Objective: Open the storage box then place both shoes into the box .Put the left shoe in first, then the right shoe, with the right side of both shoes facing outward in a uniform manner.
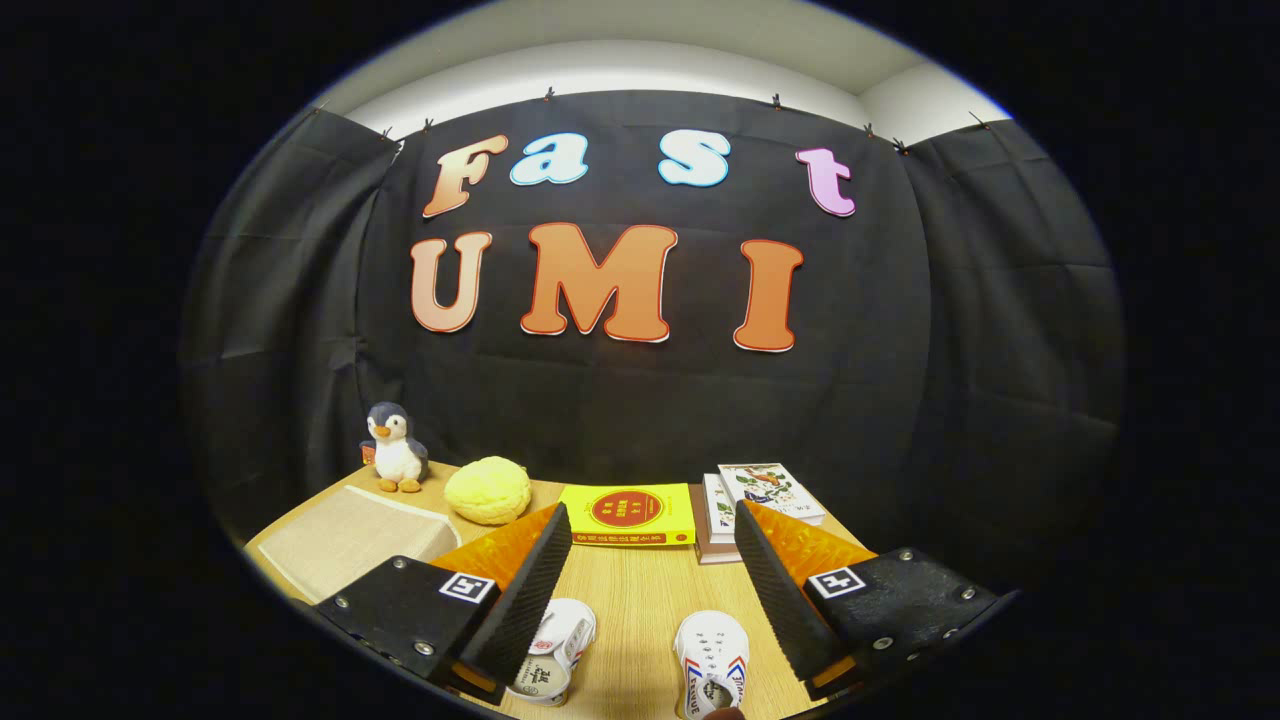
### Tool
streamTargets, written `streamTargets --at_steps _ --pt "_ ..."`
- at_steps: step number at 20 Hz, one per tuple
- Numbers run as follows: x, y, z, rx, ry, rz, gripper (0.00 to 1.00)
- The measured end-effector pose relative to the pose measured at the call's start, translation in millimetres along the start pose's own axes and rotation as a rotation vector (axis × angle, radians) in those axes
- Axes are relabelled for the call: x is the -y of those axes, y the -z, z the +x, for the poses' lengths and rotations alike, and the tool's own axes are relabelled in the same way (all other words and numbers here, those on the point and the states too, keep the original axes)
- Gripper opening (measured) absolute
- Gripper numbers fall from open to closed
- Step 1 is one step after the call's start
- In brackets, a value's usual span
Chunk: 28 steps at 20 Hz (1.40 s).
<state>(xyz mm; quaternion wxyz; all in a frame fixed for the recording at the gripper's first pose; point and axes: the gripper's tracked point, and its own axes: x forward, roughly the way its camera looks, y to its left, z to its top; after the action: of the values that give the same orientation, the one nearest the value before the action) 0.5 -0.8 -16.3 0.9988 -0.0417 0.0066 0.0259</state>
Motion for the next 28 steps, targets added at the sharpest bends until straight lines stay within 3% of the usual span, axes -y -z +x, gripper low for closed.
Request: streamTargets --at_steps 6,12,24,28 --pt "6.9 9.8 7.5 -0.016 -0.058 0.017 0.98" --pt "-20.1 30.5 20.7 -0.074 -0.236 0.063 0.98" --pt "-112.4 122.2 18.5 -0.443 -0.565 0.391 0.98" --pt "-142.4 146.8 19.2 -0.544 -0.635 0.394 0.98"
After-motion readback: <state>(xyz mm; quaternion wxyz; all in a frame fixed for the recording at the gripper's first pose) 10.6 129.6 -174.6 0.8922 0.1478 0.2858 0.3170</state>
